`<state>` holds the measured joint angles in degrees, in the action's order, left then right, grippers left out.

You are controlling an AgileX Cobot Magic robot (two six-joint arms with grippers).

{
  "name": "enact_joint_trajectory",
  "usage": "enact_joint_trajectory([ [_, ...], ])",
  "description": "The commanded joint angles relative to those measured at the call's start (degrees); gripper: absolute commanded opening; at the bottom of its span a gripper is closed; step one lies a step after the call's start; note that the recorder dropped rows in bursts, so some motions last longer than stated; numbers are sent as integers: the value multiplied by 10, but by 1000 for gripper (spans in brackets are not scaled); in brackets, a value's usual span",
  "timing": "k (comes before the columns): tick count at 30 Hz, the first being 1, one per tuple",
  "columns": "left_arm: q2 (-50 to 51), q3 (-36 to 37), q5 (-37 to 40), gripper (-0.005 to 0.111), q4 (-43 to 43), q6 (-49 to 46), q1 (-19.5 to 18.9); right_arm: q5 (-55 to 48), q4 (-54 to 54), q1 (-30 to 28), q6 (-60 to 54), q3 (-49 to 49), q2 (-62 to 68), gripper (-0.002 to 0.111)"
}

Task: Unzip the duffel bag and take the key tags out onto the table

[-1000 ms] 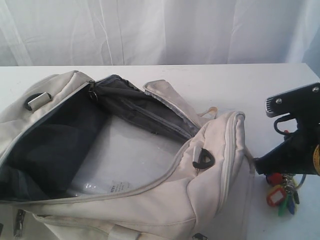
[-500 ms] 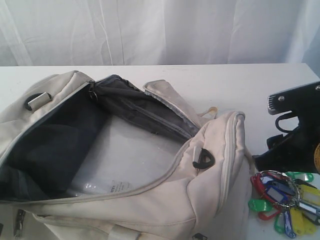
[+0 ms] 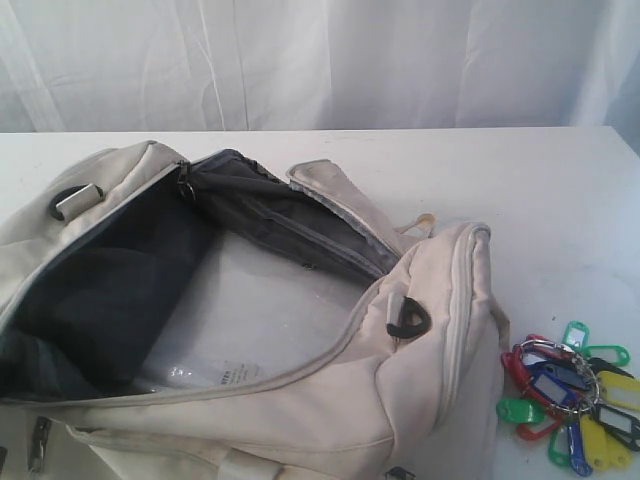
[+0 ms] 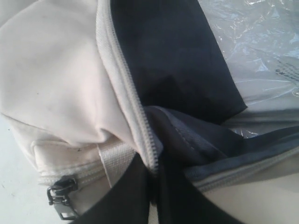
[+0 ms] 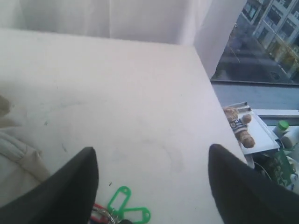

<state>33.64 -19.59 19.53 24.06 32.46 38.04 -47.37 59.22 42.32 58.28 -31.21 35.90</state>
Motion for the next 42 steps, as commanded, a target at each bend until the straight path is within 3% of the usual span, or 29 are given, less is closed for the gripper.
enact_joint_trajectory([
  [1, -3, 2, -18, 0, 6, -13, -2, -39, -57, -1, -74, -3, -132, 63],
  [5, -3, 2, -51, 10, 6, -13, -2, -39, -129, -1, -171, -2, -228, 59],
  [12, -65, 1, -89, 50, 6, -13, -2, -65, -232, -1, -275, -1, -335, 39],
  [16, -117, 1, -91, 56, 6, -13, -2, -94, -281, -1, -301, -1, -359, 34],
  [20, -201, 1, -91, 56, 5, -13, -2, -143, -380, -1, -376, -1, -359, 24],
  [24, -276, 1, -87, 56, 5, -14, -2, -127, -442, -1, -456, -1, -359, 7],
  [26, -316, 1, -75, 45, 5, -14, -2, -58, -433, -1, -445, 10, -359, 1],
  [30, -336, 1, -48, 15, 5, -12, -2, 101, -422, -1, -401, 86, -359, 0],
  [33, -336, 1, -48, 0, -2, -10, -2, 149, -395, -1, -401, 120, -359, 0],
  [42, -336, 1, -49, 0, -2, -10, -2, 158, -381, -1, -401, 134, -359, 0],
])
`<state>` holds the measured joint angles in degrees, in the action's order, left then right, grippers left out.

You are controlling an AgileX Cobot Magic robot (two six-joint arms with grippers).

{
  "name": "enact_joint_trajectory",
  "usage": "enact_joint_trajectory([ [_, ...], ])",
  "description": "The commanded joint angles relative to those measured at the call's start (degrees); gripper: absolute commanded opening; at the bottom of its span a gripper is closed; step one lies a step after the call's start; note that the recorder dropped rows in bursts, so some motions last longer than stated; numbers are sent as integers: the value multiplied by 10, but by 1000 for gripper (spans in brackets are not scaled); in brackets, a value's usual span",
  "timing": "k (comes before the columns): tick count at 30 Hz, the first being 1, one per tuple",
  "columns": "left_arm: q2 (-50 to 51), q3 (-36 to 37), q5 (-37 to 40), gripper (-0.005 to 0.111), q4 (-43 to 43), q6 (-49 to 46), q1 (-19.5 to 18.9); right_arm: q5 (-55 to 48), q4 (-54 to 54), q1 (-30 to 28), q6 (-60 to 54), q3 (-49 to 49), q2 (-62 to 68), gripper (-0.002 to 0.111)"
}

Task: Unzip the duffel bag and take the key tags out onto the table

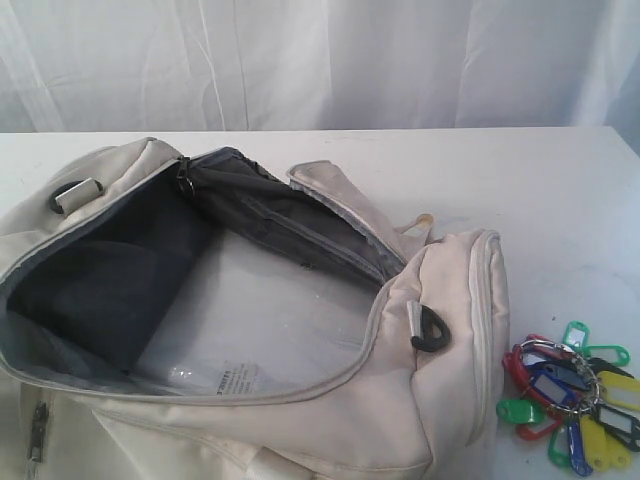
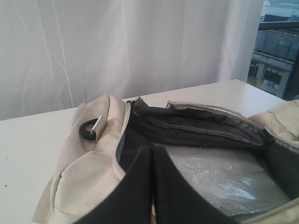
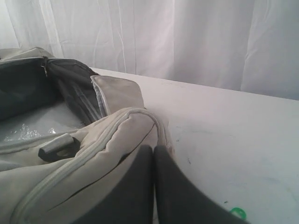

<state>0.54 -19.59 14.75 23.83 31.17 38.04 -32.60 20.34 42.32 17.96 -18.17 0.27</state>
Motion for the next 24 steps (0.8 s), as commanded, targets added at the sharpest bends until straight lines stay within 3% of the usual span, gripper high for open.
enact_joint_trajectory([
  [1, -5, 1, -1, 0, 0, 3, -2, 12, 8, -1, 3, 4, -3, 0],
  [12, -5, 1, -1, 0, 0, 2, -3, 9, 8, -1, 3, 4, -3, 0],
  [14, -5, 1, -1, 0, 0, 1, -23, 9, 8, -1, 3, 4, -3, 0],
  [17, -5, 4, 7, 0, 29, 1, -78, 9, 8, -1, 3, 4, -3, 0],
  [20, -5, 65, 0, 0, -11, 9, -210, 8, 8, -1, 3, 4, -3, 0],
  [24, -5, 141, -144, 0, -40, 13, -307, 8, 8, -1, 3, 4, -3, 0],
])
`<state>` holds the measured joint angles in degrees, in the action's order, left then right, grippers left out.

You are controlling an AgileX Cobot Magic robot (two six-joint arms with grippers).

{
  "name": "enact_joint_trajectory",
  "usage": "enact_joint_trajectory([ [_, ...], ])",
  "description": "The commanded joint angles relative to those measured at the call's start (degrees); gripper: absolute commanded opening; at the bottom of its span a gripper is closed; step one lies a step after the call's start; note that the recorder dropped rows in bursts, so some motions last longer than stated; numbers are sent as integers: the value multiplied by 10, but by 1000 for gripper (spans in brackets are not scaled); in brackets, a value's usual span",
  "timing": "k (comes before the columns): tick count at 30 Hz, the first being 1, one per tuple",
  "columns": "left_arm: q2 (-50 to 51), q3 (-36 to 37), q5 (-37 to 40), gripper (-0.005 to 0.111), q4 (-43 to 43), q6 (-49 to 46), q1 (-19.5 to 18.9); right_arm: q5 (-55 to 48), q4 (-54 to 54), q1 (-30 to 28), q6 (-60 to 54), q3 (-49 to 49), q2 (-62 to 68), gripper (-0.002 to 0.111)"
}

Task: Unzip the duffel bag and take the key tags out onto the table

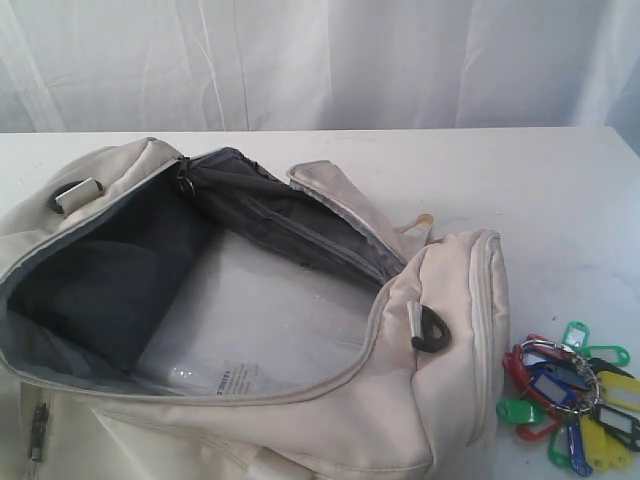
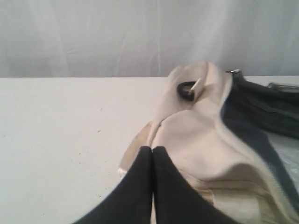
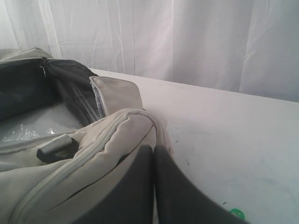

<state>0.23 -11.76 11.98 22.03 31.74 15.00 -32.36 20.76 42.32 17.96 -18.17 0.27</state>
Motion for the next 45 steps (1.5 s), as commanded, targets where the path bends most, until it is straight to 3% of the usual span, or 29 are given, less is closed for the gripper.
enact_joint_trajectory([
  [1, -2, 90, -172, 0, -19, 7, -96, 6, 4, -1, 3, 4, -3, 0],
  [4, -2, 118, -243, 0, -8, 6, -137, 6, 4, -1, 3, 4, -3, 0],
  [14, -2, 118, -59, 0, 22, 8, -157, 6, 4, -1, 3, 4, -3, 0],
  [19, -2, 118, -31, 0, 10, -24, -157, 6, 4, -1, 3, 4, -3, 0],
  [22, -2, 118, -21, 0, -91, -155, -157, 6, 3, -1, 3, 4, -3, 0],
  [25, -2, 118, 0, 0, -253, -385, -157, 6, 3, -1, 3, 4, -3, 0],
  [28, -2, 118, 0, 0, -291, -480, -157, 6, 3, -1, 3, 4, -3, 0],
  [45, -2, 118, -6, 0, -258, -483, -157, 6, 3, -1, 3, 4, -3, 0],
])
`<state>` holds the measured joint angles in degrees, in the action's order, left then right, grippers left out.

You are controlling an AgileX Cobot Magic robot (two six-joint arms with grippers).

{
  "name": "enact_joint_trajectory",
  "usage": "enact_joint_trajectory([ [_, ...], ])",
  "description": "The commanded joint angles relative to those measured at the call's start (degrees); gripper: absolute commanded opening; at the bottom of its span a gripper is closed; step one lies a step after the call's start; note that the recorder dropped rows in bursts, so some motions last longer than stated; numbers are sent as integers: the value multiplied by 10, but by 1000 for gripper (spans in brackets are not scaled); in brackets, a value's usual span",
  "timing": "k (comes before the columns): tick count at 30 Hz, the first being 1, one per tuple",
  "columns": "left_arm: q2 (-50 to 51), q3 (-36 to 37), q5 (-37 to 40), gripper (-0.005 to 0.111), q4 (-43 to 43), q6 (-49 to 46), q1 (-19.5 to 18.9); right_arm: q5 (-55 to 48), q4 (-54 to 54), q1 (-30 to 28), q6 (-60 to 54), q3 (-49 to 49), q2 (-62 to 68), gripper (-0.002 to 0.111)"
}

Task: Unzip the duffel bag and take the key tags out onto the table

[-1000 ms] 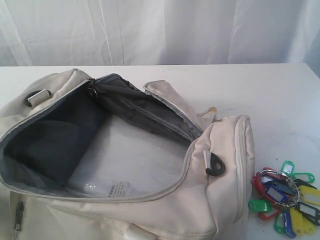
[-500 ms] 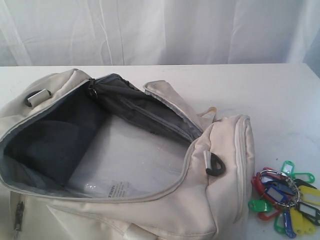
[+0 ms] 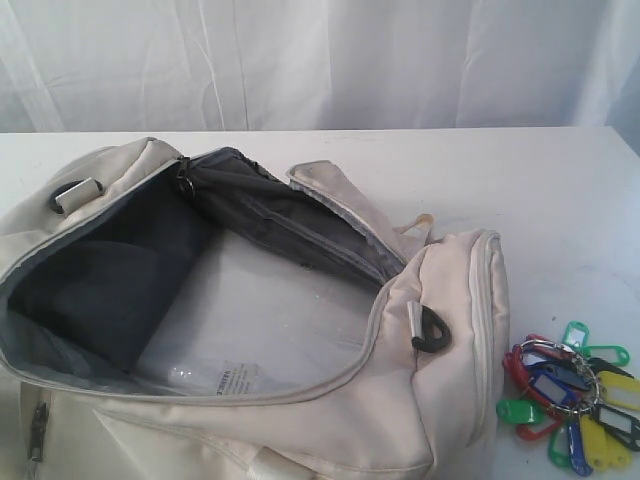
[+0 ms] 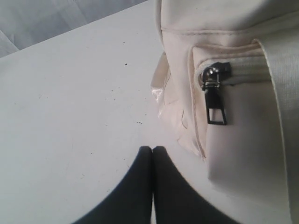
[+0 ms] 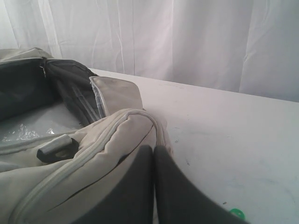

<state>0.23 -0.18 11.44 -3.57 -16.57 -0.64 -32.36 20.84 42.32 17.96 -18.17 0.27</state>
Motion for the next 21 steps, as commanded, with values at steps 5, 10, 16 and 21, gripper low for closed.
enact_joint_trajectory([
  [5, -2, 2, 0, 0, -2, 0, 0, 6, 2, -1, 3, 4, -3, 0],
  [10, -2, 2, 0, 0, -2, 0, 0, 6, 2, -1, 3, 4, -3, 0],
  [16, -2, 2, 0, 0, -2, -1, 0, 9, 4, -56, 3, 4, -3, 0],
  [21, -2, 2, 0, 0, -2, -1, 0, 20, 3, -186, 3, 21, -3, 0],
])
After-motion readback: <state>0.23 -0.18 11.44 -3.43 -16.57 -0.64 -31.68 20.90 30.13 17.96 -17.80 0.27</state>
